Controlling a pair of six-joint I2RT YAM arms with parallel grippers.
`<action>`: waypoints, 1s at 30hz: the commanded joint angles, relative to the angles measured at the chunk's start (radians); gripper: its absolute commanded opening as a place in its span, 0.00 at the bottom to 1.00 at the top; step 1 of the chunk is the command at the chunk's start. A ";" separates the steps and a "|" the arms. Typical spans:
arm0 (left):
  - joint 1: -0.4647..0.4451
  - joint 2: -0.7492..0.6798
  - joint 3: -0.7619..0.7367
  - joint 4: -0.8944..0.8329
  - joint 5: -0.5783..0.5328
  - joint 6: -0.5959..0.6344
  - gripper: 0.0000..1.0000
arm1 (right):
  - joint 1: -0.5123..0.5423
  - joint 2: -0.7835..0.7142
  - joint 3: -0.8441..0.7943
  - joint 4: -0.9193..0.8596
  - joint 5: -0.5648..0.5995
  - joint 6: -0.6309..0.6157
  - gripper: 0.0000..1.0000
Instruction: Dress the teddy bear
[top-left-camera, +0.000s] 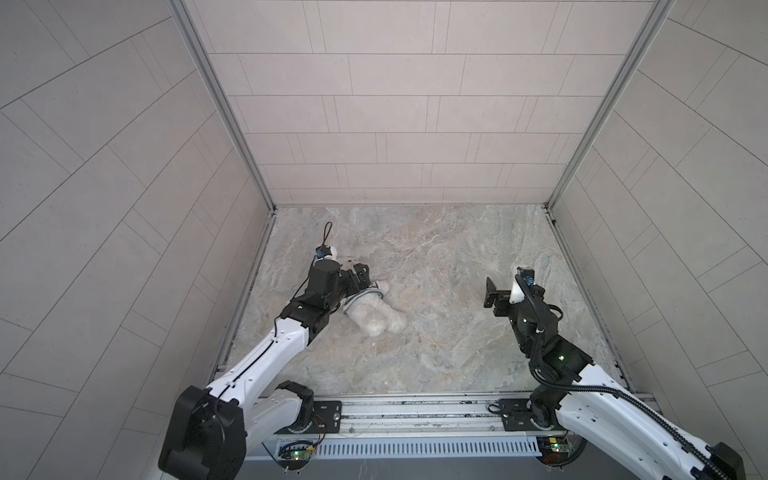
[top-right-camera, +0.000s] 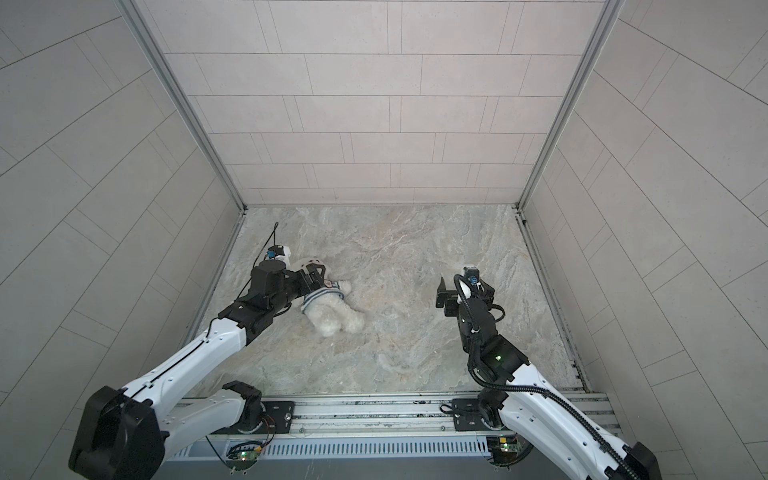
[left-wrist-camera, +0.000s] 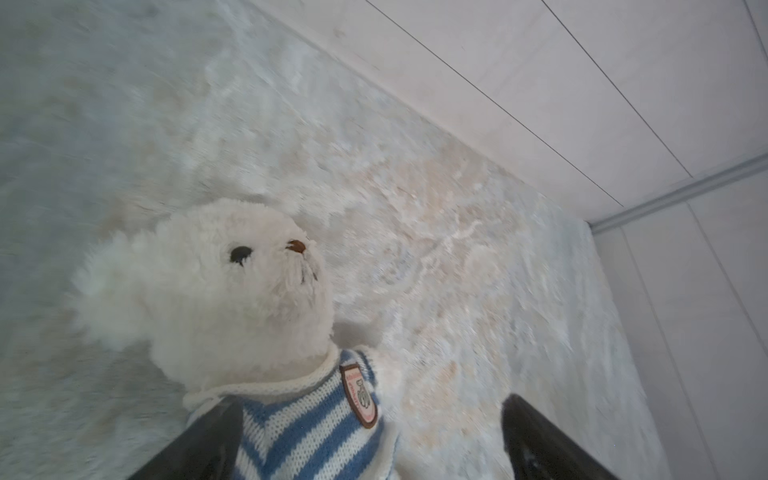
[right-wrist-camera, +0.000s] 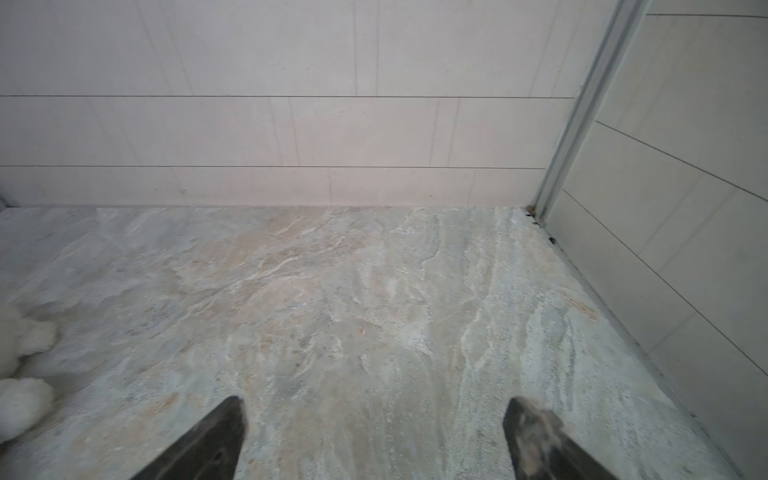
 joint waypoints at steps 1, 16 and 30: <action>0.018 -0.017 -0.013 -0.062 -0.251 0.078 1.00 | -0.089 0.014 -0.017 0.014 -0.029 0.010 0.99; 0.103 0.110 -0.150 0.477 -0.465 0.341 1.00 | -0.370 0.273 -0.173 0.510 -0.142 -0.118 1.00; 0.179 0.310 -0.236 0.849 -0.431 0.612 1.00 | -0.423 0.675 -0.148 0.856 -0.215 -0.169 0.99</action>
